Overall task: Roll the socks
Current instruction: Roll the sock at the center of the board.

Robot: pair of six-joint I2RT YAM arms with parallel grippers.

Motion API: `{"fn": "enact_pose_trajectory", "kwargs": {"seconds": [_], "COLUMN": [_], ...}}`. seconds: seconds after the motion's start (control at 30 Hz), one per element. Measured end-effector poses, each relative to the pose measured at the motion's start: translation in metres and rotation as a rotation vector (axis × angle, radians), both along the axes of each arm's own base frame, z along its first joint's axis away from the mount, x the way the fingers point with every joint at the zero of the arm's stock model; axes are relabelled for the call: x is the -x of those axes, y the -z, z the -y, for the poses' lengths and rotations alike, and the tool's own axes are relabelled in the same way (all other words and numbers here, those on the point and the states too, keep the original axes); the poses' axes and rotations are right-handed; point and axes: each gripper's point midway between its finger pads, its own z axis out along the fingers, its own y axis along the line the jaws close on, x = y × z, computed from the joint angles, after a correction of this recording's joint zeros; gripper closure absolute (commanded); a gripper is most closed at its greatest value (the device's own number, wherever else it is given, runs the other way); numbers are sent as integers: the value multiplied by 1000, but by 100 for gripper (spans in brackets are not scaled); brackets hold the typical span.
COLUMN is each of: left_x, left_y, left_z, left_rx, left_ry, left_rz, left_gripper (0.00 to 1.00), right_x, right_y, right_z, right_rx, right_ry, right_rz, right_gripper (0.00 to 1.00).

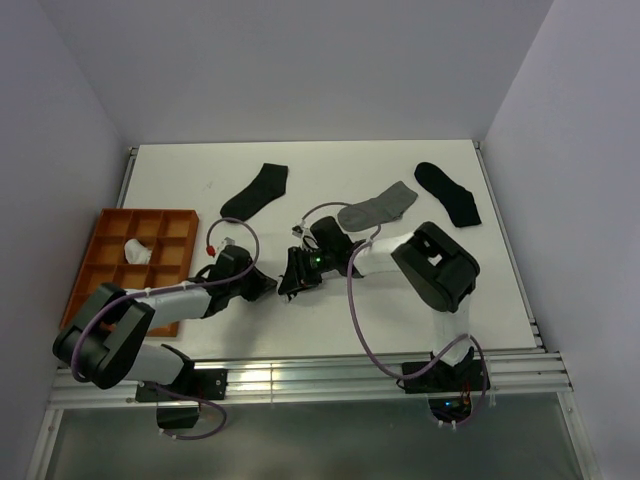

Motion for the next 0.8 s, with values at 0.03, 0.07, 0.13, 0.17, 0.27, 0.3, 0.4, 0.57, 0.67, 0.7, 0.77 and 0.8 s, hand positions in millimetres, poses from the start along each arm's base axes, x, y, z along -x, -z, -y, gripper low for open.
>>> {"fn": "enact_pose_trajectory", "kwargs": {"seconds": [0.03,0.07,0.13,0.17,0.27,0.3,0.4,0.57,0.67,0.7,0.77,0.8], "left_x": [0,0,0,0,0,1,1,2,3,3,2,2], "left_y": [0,0,0,0,-1,0,-1,-1,-1,-1,-1,-1], "left_z": [0,0,0,0,0,-1,-1,-1,-1,-1,-1,-2], "left_rx": [-5,-9,-17,-22,-32,-35,-44,-52,-55,-55,-53,-51], "left_ry": [-1,-2,-3,-3,-4,-5,-5,-6,-7,-8,-13,-19], "left_rz": [-2,-4,-9,-12,-18,-20,-25,-30,-31,-31,-32,-35], "left_gripper": [99,99,99,99,99,99,99,99,99,99,99,99], "right_x": [-3,-4,-6,-7,-6,-4,5,11,8,7,5,5], "right_y": [-1,-3,-7,-10,-14,-13,-6,-3,1,2,6,6], "right_z": [3,4,8,9,8,8,6,-2,-3,-3,-2,-2], "right_rx": [24,42,84,108,170,196,293,387,439,456,495,511], "right_ry": [12,17,26,31,34,29,11,-1,6,9,12,11], "right_rz": [40,70,145,189,305,338,423,528,576,588,611,620], "right_gripper": [55,55,54,54,54,54,54,54,55,57,63,71]}}
